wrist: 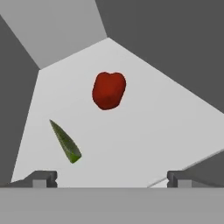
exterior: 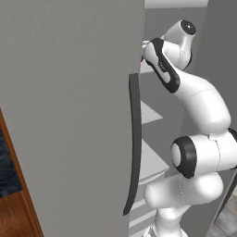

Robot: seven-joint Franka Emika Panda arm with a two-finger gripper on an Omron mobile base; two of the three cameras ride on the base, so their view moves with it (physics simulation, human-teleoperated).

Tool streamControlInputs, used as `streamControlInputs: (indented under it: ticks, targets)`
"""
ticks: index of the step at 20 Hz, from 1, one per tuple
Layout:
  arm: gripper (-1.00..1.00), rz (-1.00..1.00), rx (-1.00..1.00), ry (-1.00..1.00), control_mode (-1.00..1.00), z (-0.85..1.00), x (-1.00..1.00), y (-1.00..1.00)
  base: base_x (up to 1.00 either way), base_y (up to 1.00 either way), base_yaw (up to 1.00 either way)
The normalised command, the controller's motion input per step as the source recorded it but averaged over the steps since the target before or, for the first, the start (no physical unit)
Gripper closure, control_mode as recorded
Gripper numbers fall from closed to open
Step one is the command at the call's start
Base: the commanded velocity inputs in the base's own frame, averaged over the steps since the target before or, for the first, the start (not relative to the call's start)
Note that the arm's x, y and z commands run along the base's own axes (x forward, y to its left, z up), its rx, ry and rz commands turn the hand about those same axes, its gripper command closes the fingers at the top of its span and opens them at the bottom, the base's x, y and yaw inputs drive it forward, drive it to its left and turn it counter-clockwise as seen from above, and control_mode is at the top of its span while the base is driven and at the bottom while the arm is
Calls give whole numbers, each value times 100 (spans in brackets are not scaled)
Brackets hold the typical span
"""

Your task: Take the bell pepper and lemon wedge from the highest rack and move them to the second highest rack where the broccoli and mango are located, to maximize freezer space. Close the freezer door after rearranging.

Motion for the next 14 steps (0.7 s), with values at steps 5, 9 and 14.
streamControlInputs:
  ticks: [5, 9, 14]
  targets:
    - [-100, 0, 0, 0, -100, 0, 47, 0, 0, 0, 0]
    - [-100, 0, 0, 2, -100, -4, 32, 4, 0, 0, 0]
    - [-100, 0, 0, 2, -100, -10, 25, 8, 0, 0, 0]
